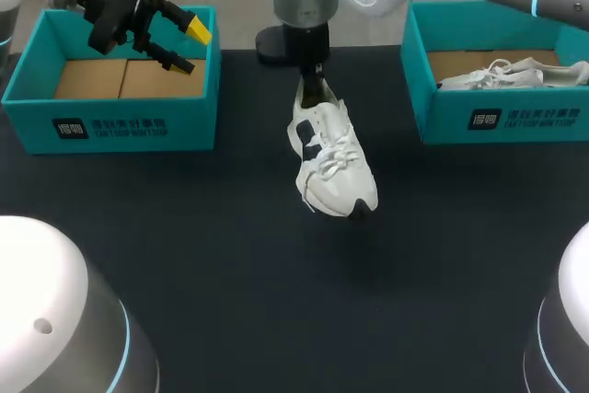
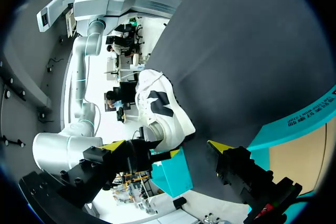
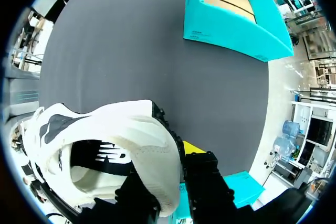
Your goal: Take the shoe out of the shoebox, open the shoe tongue, remove and reinsert the insole, then place the shoe into the shoebox
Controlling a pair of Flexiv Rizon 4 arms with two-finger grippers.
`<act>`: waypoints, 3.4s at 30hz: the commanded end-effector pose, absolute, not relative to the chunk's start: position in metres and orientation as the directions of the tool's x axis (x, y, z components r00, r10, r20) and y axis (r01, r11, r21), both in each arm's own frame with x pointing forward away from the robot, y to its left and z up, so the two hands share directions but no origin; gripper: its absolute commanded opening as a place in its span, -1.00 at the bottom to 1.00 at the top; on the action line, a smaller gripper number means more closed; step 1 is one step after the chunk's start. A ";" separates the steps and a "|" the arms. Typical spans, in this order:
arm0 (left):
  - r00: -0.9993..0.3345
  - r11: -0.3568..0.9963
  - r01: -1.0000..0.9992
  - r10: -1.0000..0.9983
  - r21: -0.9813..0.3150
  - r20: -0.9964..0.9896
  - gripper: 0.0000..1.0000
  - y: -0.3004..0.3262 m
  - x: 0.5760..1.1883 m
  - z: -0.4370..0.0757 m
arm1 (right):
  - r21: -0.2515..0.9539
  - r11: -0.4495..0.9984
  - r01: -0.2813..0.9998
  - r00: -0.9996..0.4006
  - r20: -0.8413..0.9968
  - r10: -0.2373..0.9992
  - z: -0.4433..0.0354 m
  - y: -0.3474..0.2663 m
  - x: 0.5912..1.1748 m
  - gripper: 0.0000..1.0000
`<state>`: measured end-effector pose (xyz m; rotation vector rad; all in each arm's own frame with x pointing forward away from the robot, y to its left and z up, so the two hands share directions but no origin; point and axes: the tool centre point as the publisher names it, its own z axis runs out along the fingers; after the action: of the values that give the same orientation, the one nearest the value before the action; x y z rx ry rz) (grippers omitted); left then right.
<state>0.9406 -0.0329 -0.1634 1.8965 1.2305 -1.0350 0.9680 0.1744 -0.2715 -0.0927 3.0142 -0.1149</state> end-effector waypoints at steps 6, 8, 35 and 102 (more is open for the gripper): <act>0.252 -0.356 0.930 0.424 0.095 -0.870 1.00 -0.032 0.941 -0.163 | -0.081 0.996 -0.042 -0.977 -0.203 -0.058 -0.178 0.166 0.962 -1.00; 0.252 -0.356 0.930 0.424 0.095 -0.870 1.00 -0.032 0.941 -0.163 | -0.083 0.996 -0.036 -0.974 -0.219 -0.053 -0.168 0.164 0.964 -1.00; 0.252 -0.356 0.930 0.424 0.095 -0.870 1.00 -0.032 0.941 -0.163 | -0.082 0.996 -0.038 -0.961 -0.271 -0.059 -0.145 0.139 0.986 -1.00; 0.252 -0.356 0.930 0.424 0.095 -0.870 1.00 -0.032 0.941 -0.163 | -0.235 0.945 0.228 -0.939 -0.311 0.149 -0.165 -0.189 1.176 -1.00</act>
<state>0.9405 -0.0330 -0.1634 1.8967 1.2303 -1.0351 1.1549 -0.1764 -0.1643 0.2500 2.7708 -0.4035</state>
